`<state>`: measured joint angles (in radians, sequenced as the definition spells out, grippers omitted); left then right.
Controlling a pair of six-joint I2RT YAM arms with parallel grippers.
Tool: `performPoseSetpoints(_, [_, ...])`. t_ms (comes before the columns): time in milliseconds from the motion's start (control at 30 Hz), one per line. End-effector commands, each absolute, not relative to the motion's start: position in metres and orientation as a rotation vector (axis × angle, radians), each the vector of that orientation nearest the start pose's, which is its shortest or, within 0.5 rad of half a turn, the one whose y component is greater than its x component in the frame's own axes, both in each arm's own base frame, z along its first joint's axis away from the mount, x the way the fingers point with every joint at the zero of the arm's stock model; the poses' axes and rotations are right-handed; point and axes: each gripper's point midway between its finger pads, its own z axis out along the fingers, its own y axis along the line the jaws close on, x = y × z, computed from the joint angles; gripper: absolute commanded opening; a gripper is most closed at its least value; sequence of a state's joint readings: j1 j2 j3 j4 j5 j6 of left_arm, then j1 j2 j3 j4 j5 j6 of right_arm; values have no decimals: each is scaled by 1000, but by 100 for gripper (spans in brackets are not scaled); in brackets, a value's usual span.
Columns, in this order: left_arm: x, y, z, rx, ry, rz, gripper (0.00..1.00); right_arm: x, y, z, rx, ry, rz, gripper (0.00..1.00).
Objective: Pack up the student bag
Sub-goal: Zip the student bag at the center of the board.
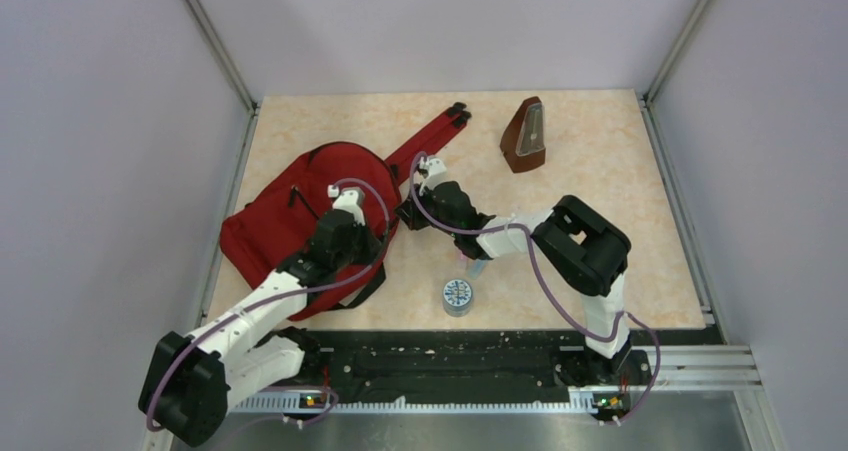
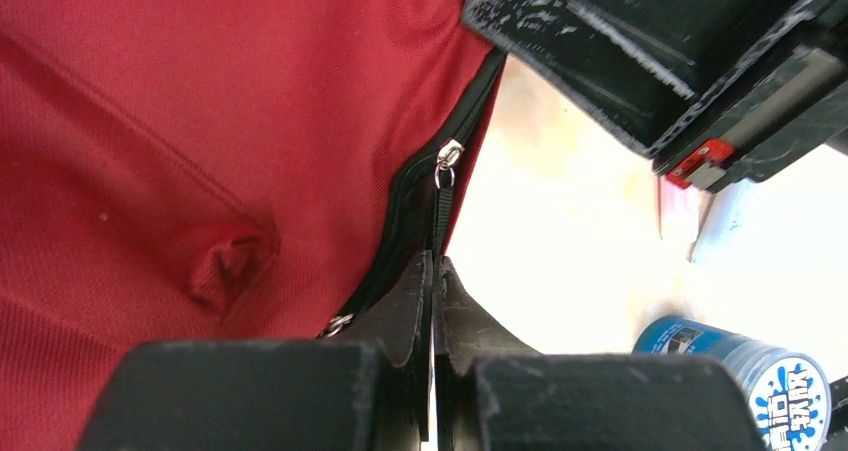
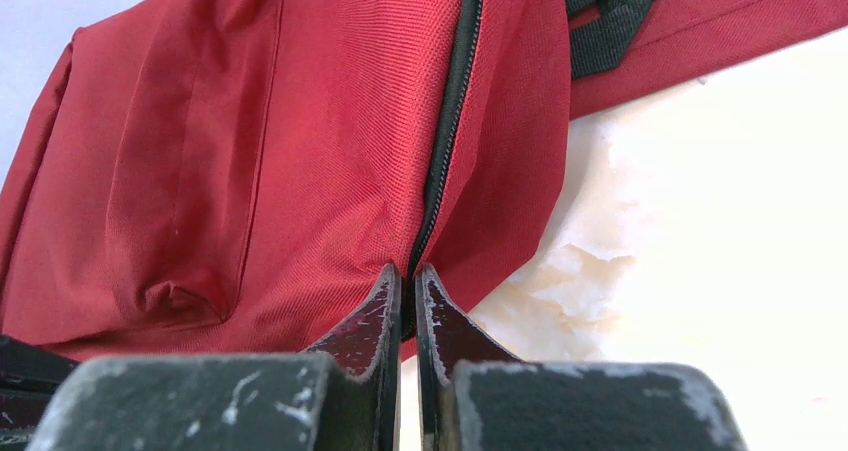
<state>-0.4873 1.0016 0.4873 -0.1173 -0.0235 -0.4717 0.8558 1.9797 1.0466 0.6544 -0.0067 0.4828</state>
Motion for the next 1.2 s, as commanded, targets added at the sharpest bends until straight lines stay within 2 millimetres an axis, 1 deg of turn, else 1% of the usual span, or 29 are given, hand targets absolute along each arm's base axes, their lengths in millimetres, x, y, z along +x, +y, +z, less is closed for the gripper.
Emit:
performPoseSetpoints(0, [241, -139, 72, -48, 2326, -440, 0, 380, 411, 133, -243, 1758, 820, 0])
performPoseSetpoints(167, [233, -124, 67, -129, 2356, -371, 0, 387, 404, 137, -232, 1743, 764, 0])
performPoseSetpoints(267, [233, -116, 71, -167, 2331, -340, 0, 393, 407, 137, -263, 1734, 735, 0])
performPoseSetpoints(300, [233, -115, 73, -175, 2320, -336, 0, 395, 410, 134, -289, 1738, 723, 0])
performPoseSetpoints(433, [232, -109, 77, -217, 2313, -314, 0, 411, 414, 130, -336, 1748, 693, 0])
performPoseSetpoints(533, [230, -104, 79, -247, 2317, -289, 0, 425, 407, 131, -345, 1748, 652, 0])
performPoseSetpoints(600, [231, -106, 84, -233, 2301, -308, 0, 433, 402, 134, -358, 1745, 630, 0])
performPoseSetpoints(667, [234, -113, 95, -197, 2273, -356, 0, 440, 399, 138, -395, 1734, 609, 0])
performPoseSetpoints(700, [236, -118, 102, -182, 2258, -387, 3, 443, 397, 141, -415, 1724, 589, 0])
performPoseSetpoints(733, [238, -123, 108, -167, 2244, -415, 12, 447, 395, 141, -432, 1721, 564, 0])
performPoseSetpoints(833, [243, -134, 132, -135, 2212, -479, 47, 460, 387, 146, -470, 1709, 508, 0])
performPoseSetpoints(867, [245, -138, 141, -118, 2204, -497, 55, 464, 384, 148, -476, 1714, 510, 0])
performPoseSetpoints(900, [247, -143, 155, -93, 2187, -526, 63, 467, 383, 150, -489, 1730, 530, 0])
performPoseSetpoints(933, [248, -146, 165, -62, 2183, -539, 70, 468, 384, 154, -507, 1751, 572, 2])
performPoseSetpoints(967, [249, -151, 176, -23, 2176, -556, 74, 467, 385, 158, -528, 1773, 618, 12])
performPoseSetpoints(1033, [250, -157, 196, 56, 2177, -576, 80, 463, 383, 174, -538, 1789, 704, 41])
performPoseSetpoints(1067, [252, -157, 204, 78, 2183, -567, 83, 457, 380, 179, -544, 1795, 730, 53])
performPoseSetpoints(1133, [260, -154, 216, 120, 2200, -536, 85, 446, 375, 190, -549, 1795, 749, 67])
performPoseSetpoints(1167, [266, -150, 215, 127, 2223, -504, 85, 441, 372, 195, -543, 1804, 759, 70])
